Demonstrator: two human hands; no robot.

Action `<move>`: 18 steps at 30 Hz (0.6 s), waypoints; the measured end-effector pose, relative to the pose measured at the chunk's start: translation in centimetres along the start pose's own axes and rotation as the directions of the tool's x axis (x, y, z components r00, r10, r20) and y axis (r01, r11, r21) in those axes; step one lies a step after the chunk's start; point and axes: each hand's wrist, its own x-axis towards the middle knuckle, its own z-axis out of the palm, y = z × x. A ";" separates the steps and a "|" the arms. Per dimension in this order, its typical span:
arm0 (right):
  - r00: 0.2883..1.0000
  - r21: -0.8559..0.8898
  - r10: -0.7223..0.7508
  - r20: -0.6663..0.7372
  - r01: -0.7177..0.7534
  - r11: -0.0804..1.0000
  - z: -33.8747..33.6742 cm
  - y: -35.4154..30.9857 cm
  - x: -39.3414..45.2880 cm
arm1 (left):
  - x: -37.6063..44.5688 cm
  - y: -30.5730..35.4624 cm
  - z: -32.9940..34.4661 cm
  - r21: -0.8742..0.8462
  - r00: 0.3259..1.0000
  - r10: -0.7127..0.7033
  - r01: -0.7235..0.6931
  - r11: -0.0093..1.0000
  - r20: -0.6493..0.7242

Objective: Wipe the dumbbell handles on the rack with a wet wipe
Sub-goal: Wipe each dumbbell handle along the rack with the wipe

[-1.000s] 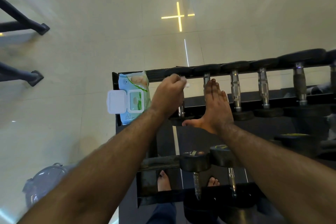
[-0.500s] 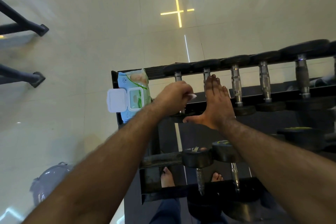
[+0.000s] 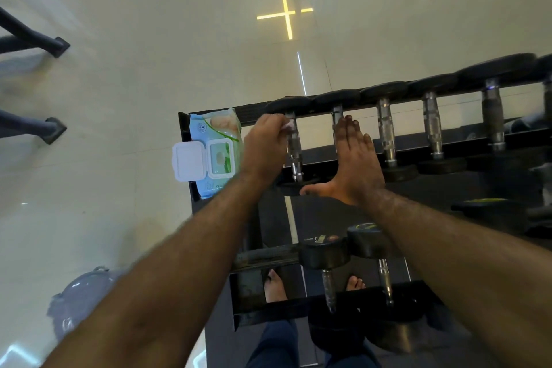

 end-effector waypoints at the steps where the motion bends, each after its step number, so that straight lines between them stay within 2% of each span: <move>1: 1.000 -0.002 0.004 -0.001 -0.004 1.000 0.0 -0.1 0.0 | -0.1 0.8 1.1 0.002 1.000 -0.006 0.006 1.000 -0.002; 4: 1.000 -0.005 -0.007 -0.013 0.007 1.000 -0.1 0.0 -0.1 | -1.3 1.2 2.6 0.035 0.996 0.033 -0.036 0.999 0.079; 7: 0.999 0.009 -0.012 -0.030 0.012 1.000 -0.1 0.2 -0.1 | -3.0 0.0 1.9 -0.014 0.937 0.086 -0.086 0.996 0.337; 8: 0.999 0.016 -0.011 -0.037 0.011 1.000 -0.1 0.2 -0.1 | -3.4 -0.3 1.5 -0.025 0.902 0.076 -0.072 0.997 0.424; 9: 0.999 0.025 -0.012 -0.035 0.012 1.000 -0.1 0.2 -0.1 | -3.6 -0.6 0.9 -0.041 0.889 0.049 -0.033 0.999 0.456; 11: 1.000 0.031 -0.010 -0.024 0.011 0.999 -0.1 0.0 -0.2 | -3.9 -0.6 -0.4 -0.134 0.935 -0.041 0.094 0.987 0.353; 13: 1.000 0.011 0.005 -0.024 -0.005 1.000 -0.2 0.0 -0.2 | -4.1 -0.1 -1.9 -0.310 0.954 -0.233 0.283 0.908 0.190; 14: 1.000 -0.003 0.002 -0.031 -0.003 1.000 -0.3 0.0 -0.2 | -4.2 0.2 -2.5 -0.417 0.927 -0.343 0.376 0.827 0.155; 16: 0.996 -0.016 -0.058 -0.062 0.057 0.998 -0.5 -0.4 -0.7 | -4.3 0.7 -3.6 -0.589 0.843 -0.506 0.505 0.631 0.181; 18: 0.972 -0.023 -0.203 -0.115 0.202 0.979 -0.5 -1.5 -1.7 | -4.6 0.7 -4.5 -0.679 0.790 -0.591 0.525 0.513 0.164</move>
